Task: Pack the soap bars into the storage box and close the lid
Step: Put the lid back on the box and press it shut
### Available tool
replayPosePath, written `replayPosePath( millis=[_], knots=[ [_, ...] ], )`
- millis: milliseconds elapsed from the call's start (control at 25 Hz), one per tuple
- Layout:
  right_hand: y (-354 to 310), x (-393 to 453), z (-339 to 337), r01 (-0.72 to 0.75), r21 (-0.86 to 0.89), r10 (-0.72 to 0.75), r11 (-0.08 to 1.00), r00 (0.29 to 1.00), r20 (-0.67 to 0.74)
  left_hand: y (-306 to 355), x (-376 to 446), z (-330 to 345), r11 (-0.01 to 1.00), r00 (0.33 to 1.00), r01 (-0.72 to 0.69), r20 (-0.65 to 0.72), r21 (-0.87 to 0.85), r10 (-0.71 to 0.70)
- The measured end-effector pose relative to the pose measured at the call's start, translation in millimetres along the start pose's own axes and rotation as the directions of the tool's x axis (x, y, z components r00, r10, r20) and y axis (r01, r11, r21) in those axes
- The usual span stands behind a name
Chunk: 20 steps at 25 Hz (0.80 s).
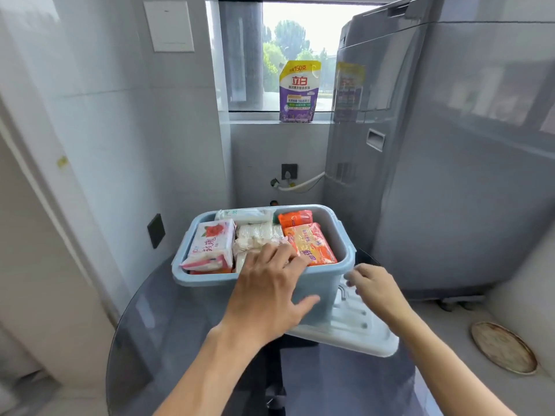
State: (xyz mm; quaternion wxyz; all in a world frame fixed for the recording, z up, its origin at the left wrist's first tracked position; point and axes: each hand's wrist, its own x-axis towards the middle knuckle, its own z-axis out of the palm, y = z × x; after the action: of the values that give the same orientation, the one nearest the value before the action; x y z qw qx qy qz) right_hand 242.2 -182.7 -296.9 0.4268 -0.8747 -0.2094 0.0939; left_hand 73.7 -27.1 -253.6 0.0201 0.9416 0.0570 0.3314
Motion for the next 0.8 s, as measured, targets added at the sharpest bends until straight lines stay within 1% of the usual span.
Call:
replayPosePath(
  millis=[40, 80, 120, 160, 200, 240, 280, 360, 440, 480, 560, 600, 680, 720, 800],
  knots=[
    [6, -10, 4, 0.064, -0.159, -0.048, 0.985, 0.993, 0.104, 5, 5, 6, 0.999, 1.0, 0.013, -0.006, 0.043, -0.013],
    [12, -22, 11, 0.143, -0.299, -0.076, 0.943, 0.972, 0.223, 8, 10, 10, 0.998, 0.999, 0.029, -0.029, 0.048, -0.028],
    [19, -32, 21, 0.235, -0.419, -0.108, 0.877, 0.946, 0.304, 10, 13, 13, 0.999, 0.998, 0.025, -0.06, 0.035, -0.023],
    [26, -41, 30, 0.311, -0.533, -0.144, 0.787, 0.932, 0.331, 10, 15, 16, 1.0, 0.996, 0.014, -0.088, 0.019, -0.012],
    [32, -45, 37, 0.358, -0.623, -0.186, 0.696, 0.927, 0.325, 9, 17, 18, 1.0, 0.995, 0.013, -0.103, 0.006, -0.012],
    [37, -47, 41, 0.377, -0.68, -0.22, 0.628, 0.925, 0.309, 8, 17, 19, 1.0, 0.993, 0.024, -0.117, -0.01, -0.025],
    [39, -47, 43, 0.39, -0.709, -0.246, 0.588, 0.921, 0.303, 6, 16, 19, 0.998, 0.989, 0.044, -0.139, -0.037, -0.049],
    [37, -44, 40, 0.417, -0.715, -0.268, 0.561, 0.909, 0.321, -2, 14, 14, 0.992, 0.973, 0.091, -0.202, -0.088, -0.107],
    [37, -40, 33, 0.41, -0.703, -0.263, 0.58, 0.912, 0.315, -12, 15, 9, 0.984, 0.958, 0.13, -0.241, -0.119, -0.155],
    [39, -38, 26, 0.37, -0.715, -0.243, 0.594, 0.929, 0.279, -14, 15, 9, 0.982, 0.955, 0.138, -0.247, -0.125, -0.166],
    [46, -32, 7, 0.21, -0.73, -0.168, 0.65, 0.977, 0.132, -10, 15, 12, 0.984, 0.962, 0.132, -0.224, -0.119, -0.156],
    [51, -29, -2, 0.105, -0.7, -0.117, 0.706, 0.993, 0.03, -6, 15, 15, 0.989, 0.972, 0.111, -0.195, -0.102, -0.129],
    [56, -24, -19, -0.051, -0.545, -0.024, 0.837, 0.991, -0.131, 5, 15, 25, 0.999, 0.995, 0.032, -0.098, -0.042, -0.036],
    [56, -22, -26, -0.093, -0.458, 0.014, 0.884, 0.985, -0.174, 10, 14, 29, 1.0, 0.999, -0.002, -0.051, -0.018, 0.001],
    [55, -19, -36, -0.151, -0.29, 0.089, 0.945, 0.972, -0.217, 15, 14, 33, 1.0, 1.0, -0.002, -0.003, -0.026, 0.002]
  ],
)
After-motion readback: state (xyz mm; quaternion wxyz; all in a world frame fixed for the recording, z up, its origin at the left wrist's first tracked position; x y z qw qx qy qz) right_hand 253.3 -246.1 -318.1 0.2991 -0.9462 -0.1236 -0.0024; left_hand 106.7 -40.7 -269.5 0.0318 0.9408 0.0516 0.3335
